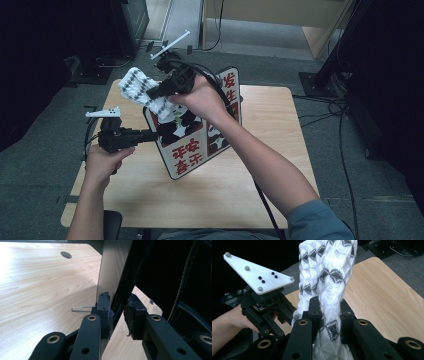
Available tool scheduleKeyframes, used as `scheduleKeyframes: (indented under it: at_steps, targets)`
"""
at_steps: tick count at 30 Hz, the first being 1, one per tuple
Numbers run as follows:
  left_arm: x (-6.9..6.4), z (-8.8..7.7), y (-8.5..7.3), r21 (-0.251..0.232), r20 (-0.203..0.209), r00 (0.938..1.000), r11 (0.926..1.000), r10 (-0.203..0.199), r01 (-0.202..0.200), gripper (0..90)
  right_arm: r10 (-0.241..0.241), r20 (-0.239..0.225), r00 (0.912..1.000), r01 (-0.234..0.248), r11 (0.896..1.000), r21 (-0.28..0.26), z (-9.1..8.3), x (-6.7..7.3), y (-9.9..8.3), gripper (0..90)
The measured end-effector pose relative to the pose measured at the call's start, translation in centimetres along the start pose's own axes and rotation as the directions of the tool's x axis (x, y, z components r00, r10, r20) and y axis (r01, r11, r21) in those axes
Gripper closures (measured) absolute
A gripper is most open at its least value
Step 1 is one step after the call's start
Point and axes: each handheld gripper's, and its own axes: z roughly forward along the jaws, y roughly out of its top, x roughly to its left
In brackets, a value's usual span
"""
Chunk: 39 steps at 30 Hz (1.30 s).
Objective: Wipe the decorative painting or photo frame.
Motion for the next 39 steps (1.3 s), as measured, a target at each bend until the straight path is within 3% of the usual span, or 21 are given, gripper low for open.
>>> scheduleKeyframes:
  at_steps: [15,25,39]
  targets:
    - [-0.1,0.0,0.0,0.004,0.001,0.9999,0.9999,0.011,-0.011,75.7,0.006,0.001,1.0000,-0.006,1.000,-0.023,-0.6,-1.1,-0.7,78.7]
    - [-0.2,0.1,-0.1,0.003,0.001,1.0000,1.0000,0.010,-0.010,75.7,0.047,0.002,0.9989,-0.046,0.998,-0.042,-1.4,-2.6,-1.4,78.8]
    - [-0.2,0.1,0.0,0.002,-0.004,0.9999,0.9999,0.013,-0.013,75.9,0.062,0.023,0.9978,-0.060,0.995,-0.075,-2.6,-4.4,-2.4,78.7]
